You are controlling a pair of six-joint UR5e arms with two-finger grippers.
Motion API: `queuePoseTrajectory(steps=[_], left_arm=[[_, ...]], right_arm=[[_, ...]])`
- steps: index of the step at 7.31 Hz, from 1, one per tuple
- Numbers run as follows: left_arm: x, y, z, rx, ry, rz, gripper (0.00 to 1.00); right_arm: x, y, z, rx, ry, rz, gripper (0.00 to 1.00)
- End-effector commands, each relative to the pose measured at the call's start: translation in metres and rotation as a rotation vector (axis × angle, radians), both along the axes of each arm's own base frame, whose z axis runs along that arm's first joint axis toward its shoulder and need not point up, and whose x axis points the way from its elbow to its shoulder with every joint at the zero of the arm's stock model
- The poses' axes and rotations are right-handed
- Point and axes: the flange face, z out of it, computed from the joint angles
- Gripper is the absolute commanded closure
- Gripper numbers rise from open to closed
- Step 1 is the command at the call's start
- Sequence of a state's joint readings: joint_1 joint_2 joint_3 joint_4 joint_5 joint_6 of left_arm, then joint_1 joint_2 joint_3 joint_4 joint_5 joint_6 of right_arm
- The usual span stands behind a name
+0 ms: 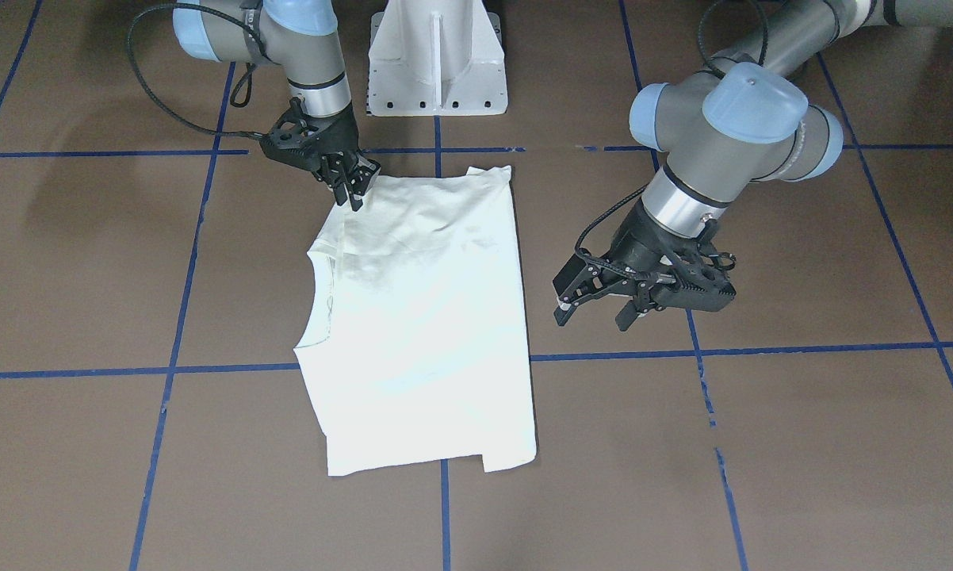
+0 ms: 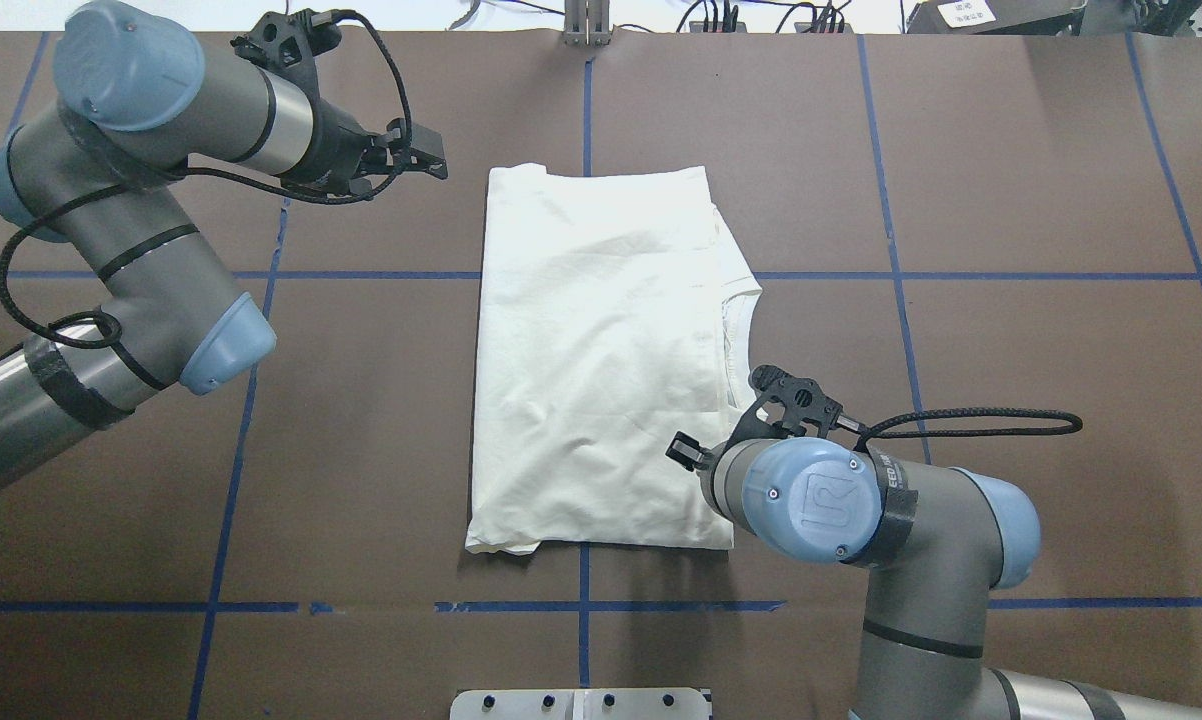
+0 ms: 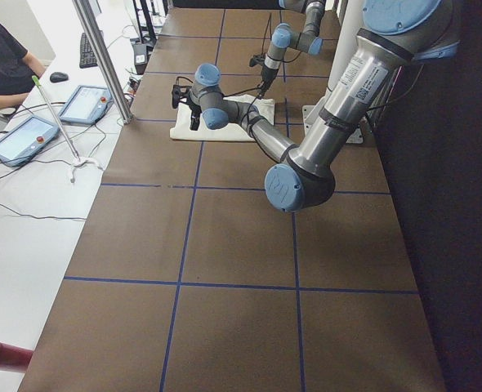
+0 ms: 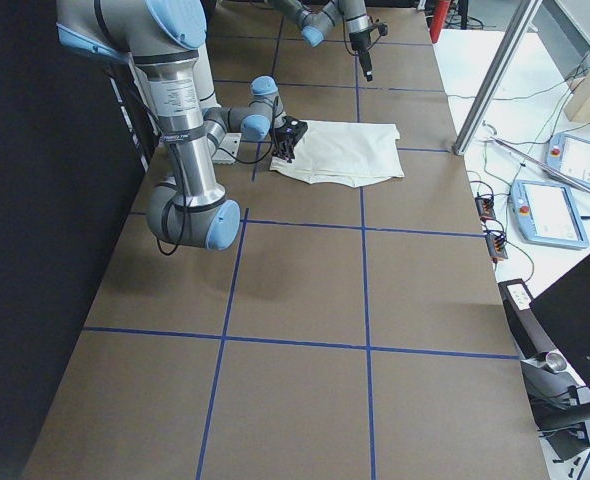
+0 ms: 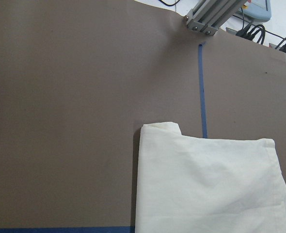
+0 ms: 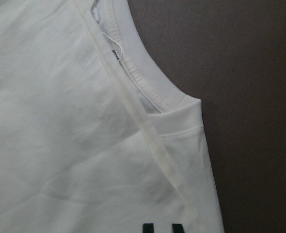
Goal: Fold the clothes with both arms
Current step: 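Lower the right gripper to the shirt edge nearest the robot by the collar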
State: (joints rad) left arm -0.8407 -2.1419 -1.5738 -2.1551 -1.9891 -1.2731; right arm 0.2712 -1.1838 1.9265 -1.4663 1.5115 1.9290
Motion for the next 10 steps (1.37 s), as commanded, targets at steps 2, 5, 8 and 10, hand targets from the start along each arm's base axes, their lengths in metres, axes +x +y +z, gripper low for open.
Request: queuePoseTrajectory(steps=[2,5,8,10], left_arm=[[0.0,0.0,0.001,-0.01,0.002,-0.006,0.02],[0.0,0.001,0.001,-0.026,0.01,-0.013,0.02],[0.001,0.0,0.001,-0.032,0.011,-0.016,0.02],[0.0,0.001,0.001,-0.032,0.012,-0.018,0.02]], right_arm=[[-0.014,0.03,0.007,-0.028,0.004,-0.005,0.69],[-0.016,0.034,0.015,-0.029,0.022,-0.012,0.5],[-0.013,0.036,0.027,-0.034,0.042,-0.014,0.43],[-0.016,0.039,0.028,-0.035,0.045,-0.02,0.45]])
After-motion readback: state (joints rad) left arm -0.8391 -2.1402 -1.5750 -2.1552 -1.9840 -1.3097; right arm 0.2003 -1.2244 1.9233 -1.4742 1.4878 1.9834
